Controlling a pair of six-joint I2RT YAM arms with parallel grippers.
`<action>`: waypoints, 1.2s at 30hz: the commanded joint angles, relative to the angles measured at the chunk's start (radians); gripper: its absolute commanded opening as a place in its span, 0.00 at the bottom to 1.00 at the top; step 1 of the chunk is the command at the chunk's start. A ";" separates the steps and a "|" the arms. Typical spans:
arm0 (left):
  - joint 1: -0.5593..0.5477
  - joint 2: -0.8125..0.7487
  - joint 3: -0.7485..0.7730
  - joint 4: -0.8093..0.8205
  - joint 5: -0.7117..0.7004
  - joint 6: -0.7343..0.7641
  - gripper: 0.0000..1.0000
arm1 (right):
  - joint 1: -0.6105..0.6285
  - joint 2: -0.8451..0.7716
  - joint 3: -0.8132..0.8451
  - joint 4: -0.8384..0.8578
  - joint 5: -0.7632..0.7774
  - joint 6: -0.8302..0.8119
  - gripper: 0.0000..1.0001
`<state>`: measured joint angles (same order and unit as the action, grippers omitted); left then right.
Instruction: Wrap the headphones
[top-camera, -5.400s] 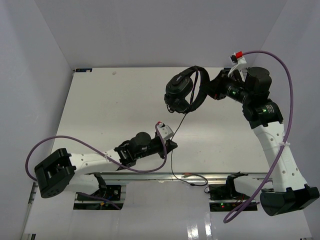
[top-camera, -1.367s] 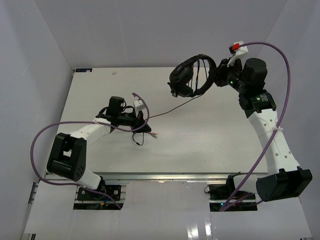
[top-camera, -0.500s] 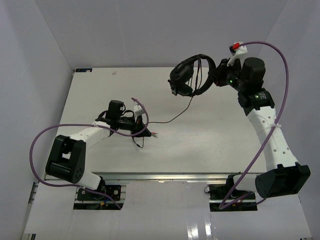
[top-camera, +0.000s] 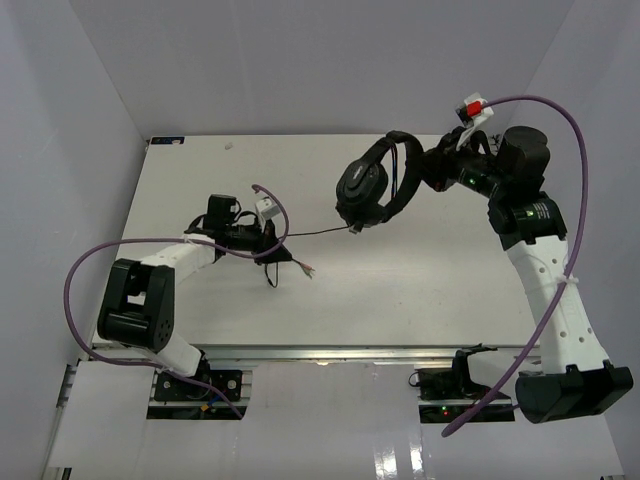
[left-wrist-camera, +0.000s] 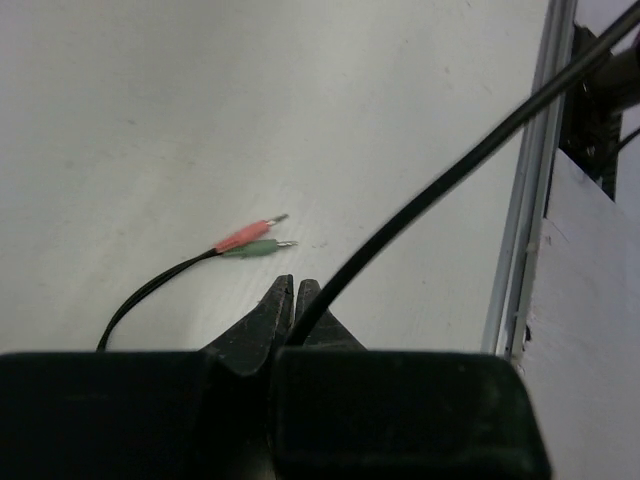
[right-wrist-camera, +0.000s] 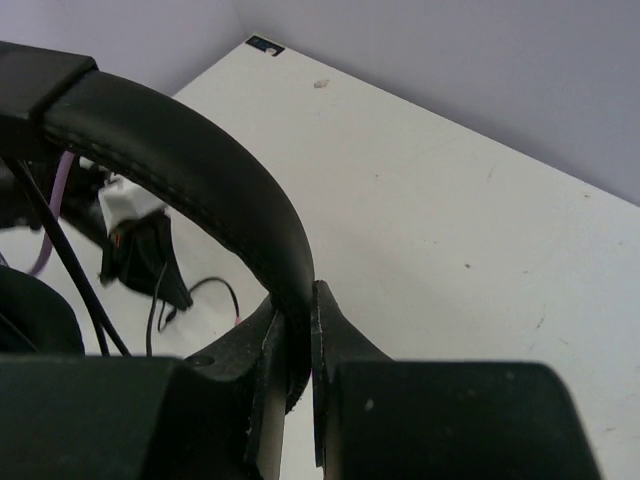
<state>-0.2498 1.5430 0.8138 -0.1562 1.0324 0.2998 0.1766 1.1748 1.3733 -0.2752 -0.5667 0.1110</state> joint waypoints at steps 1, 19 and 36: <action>0.110 -0.014 0.097 0.052 0.010 -0.057 0.00 | -0.005 -0.104 -0.017 -0.113 -0.032 -0.277 0.08; 0.142 -0.024 0.294 0.014 0.005 -0.243 0.00 | 0.316 -0.181 -0.354 -0.292 0.238 -0.879 0.08; 0.122 -0.143 0.480 -0.096 0.161 -0.643 0.00 | 0.595 0.117 -0.428 -0.006 0.962 -0.946 0.08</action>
<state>-0.1438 1.5198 1.2572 -0.3054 1.1190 -0.2200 0.7792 1.2104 0.9311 -0.1663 0.1511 -0.7793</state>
